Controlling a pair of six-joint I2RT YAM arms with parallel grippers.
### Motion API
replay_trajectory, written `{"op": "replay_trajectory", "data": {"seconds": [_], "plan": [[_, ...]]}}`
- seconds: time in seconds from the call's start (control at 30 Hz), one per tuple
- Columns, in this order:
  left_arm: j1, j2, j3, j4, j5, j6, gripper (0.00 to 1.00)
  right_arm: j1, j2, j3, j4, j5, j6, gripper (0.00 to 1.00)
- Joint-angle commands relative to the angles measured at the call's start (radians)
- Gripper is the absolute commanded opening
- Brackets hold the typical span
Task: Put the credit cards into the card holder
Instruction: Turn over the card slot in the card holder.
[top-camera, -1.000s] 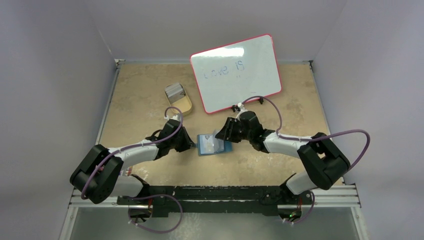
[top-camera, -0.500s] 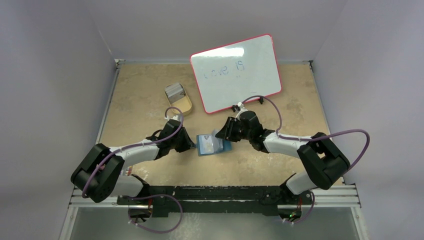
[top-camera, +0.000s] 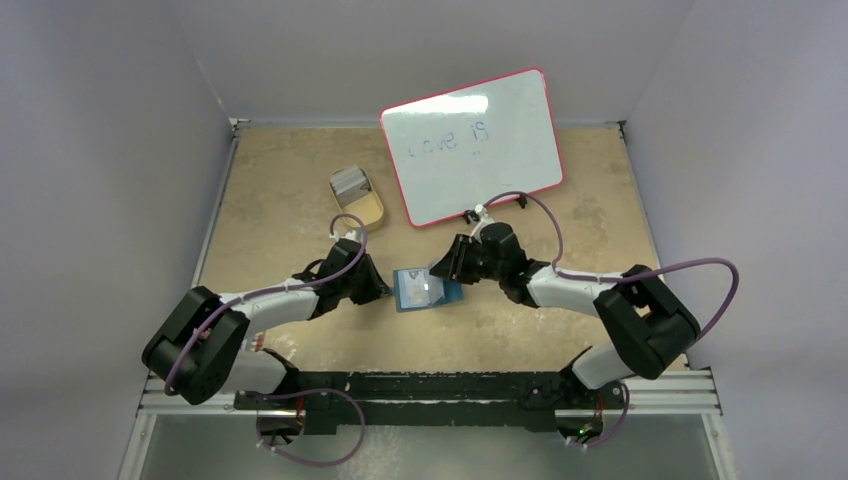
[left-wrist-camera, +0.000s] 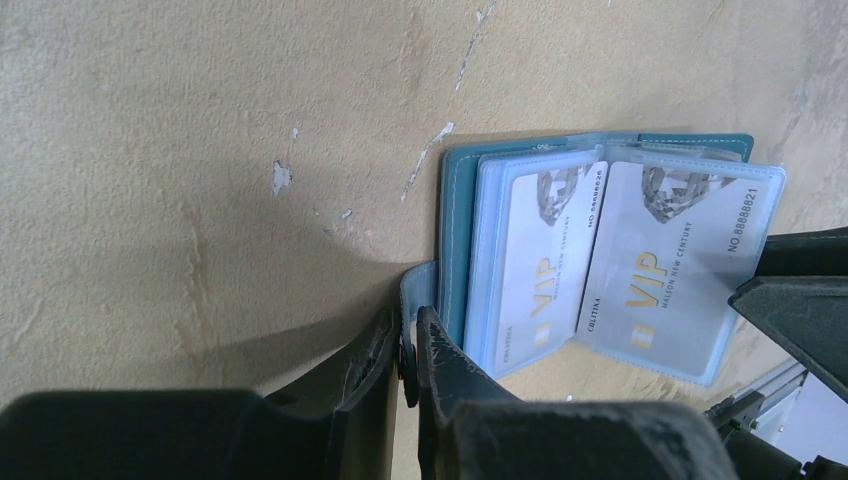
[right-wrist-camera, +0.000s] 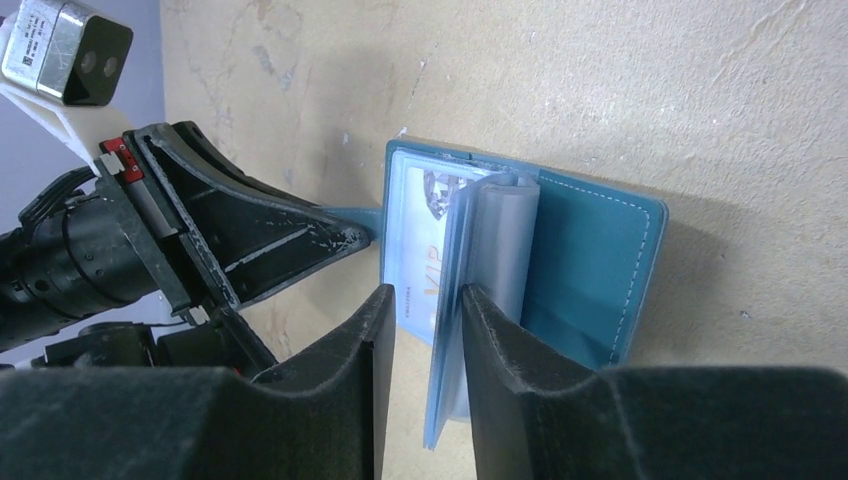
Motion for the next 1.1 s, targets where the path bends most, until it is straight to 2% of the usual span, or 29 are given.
{"op": "replay_trajectory", "data": {"seconds": [0.0,0.17,0.33,0.6,0.87,1.07], "plan": [[-0.005,0.007,0.002,0.027,-0.010,0.015,0.11,0.007,-0.016,-0.012,0.041,-0.017,0.010,0.32],[-0.005,0.011,0.001,0.025,-0.013,0.018,0.11,0.007,-0.049,-0.031,0.049,-0.017,0.022,0.29],[-0.005,0.008,0.002,0.024,-0.011,0.017,0.11,0.007,-0.048,-0.047,0.083,-0.035,0.036,0.21],[-0.005,0.004,0.001,0.022,-0.012,0.020,0.11,0.007,-0.034,-0.069,0.161,-0.086,0.069,0.25],[-0.005,0.004,0.001,0.022,-0.012,0.023,0.11,0.007,-0.030,-0.078,0.184,-0.089,0.079,0.12],[-0.005,0.003,0.001,0.020,-0.013,0.022,0.11,0.007,-0.023,-0.078,0.189,-0.086,0.077,0.09]]}}
